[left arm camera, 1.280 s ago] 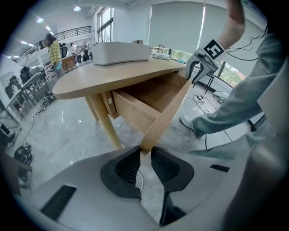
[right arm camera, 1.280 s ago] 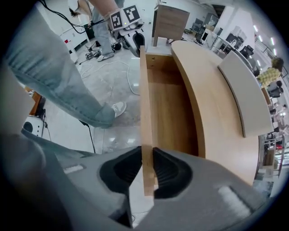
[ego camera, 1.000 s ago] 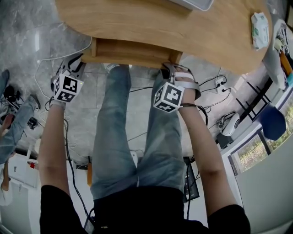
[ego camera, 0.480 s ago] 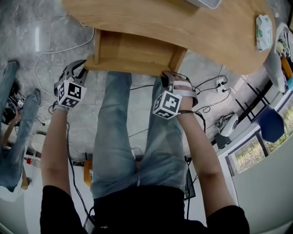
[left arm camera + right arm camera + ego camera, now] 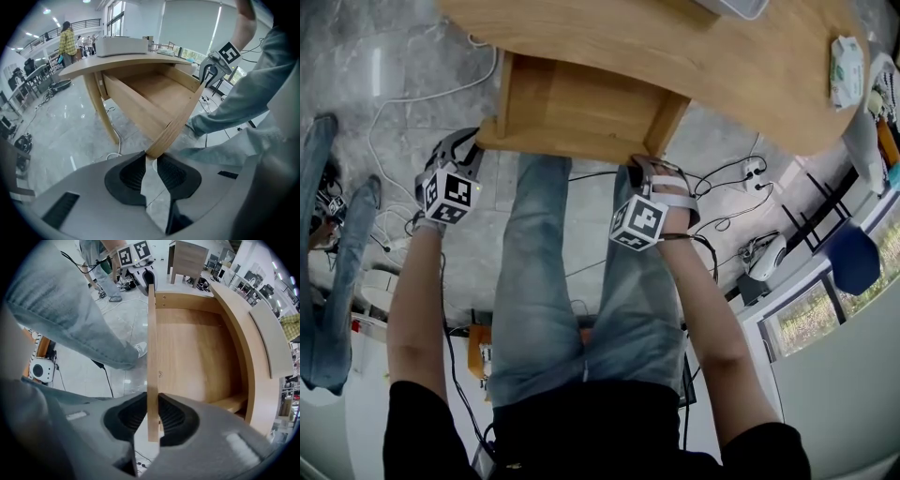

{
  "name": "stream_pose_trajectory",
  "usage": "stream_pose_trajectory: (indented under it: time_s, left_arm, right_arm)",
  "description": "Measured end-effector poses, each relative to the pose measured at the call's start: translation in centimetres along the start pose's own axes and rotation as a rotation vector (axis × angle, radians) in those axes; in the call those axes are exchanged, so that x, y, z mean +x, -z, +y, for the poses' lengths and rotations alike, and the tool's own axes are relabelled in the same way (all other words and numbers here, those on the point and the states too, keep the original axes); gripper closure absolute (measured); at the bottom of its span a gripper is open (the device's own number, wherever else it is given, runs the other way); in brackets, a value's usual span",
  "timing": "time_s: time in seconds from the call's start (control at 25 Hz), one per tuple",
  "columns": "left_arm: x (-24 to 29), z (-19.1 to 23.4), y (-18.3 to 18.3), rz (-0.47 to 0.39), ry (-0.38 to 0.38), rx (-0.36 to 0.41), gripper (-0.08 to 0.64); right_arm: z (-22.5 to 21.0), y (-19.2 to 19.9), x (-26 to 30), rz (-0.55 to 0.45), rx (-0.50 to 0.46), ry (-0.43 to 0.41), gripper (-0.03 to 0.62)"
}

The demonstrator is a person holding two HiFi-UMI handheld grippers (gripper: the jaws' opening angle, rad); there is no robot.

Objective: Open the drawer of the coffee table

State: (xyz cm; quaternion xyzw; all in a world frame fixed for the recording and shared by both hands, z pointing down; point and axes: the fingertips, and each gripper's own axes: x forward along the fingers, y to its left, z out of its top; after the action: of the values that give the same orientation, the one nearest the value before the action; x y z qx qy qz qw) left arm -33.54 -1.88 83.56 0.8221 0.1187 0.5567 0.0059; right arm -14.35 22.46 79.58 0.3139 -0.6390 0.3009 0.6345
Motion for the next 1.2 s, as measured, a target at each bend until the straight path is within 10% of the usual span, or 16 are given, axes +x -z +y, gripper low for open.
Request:
stream_pose_trajectory:
  time_s: [1.2]
  left_arm:
    - [2.4,-0.2,2.4,0.122,-0.02,-0.007,0.462]
  right_arm:
    - [1.0,0.1,2.1,0.025,0.013,-0.065,0.506]
